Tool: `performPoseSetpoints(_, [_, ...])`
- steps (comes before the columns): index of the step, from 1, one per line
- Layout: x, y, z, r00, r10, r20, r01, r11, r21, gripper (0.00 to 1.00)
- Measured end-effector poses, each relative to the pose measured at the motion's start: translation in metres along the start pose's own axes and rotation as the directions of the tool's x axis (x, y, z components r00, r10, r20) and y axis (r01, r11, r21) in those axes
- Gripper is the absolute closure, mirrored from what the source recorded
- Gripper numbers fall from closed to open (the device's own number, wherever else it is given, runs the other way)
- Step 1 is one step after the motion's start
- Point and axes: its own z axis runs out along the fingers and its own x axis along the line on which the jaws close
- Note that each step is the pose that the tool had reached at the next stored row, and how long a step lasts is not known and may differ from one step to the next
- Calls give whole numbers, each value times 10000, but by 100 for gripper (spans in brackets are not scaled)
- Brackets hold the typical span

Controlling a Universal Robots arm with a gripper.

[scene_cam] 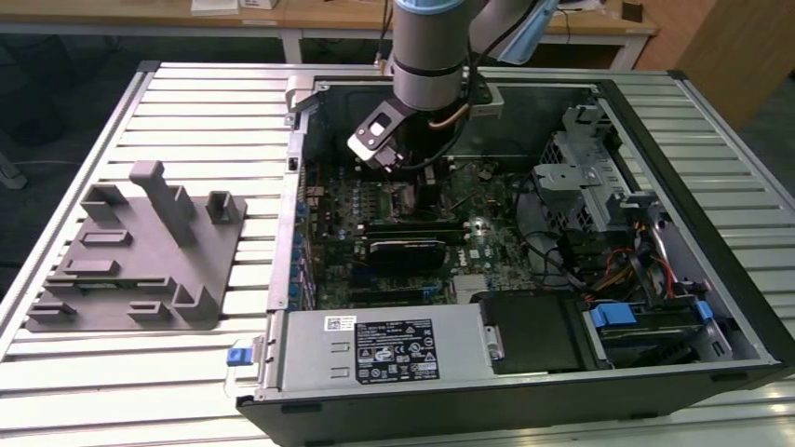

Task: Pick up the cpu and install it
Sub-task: 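Place the cpu into insertion slot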

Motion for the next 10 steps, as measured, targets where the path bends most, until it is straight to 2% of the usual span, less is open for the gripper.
performPoseSetpoints(10, [1,-4,46,9998,177,-6,-177,9998,3,46])
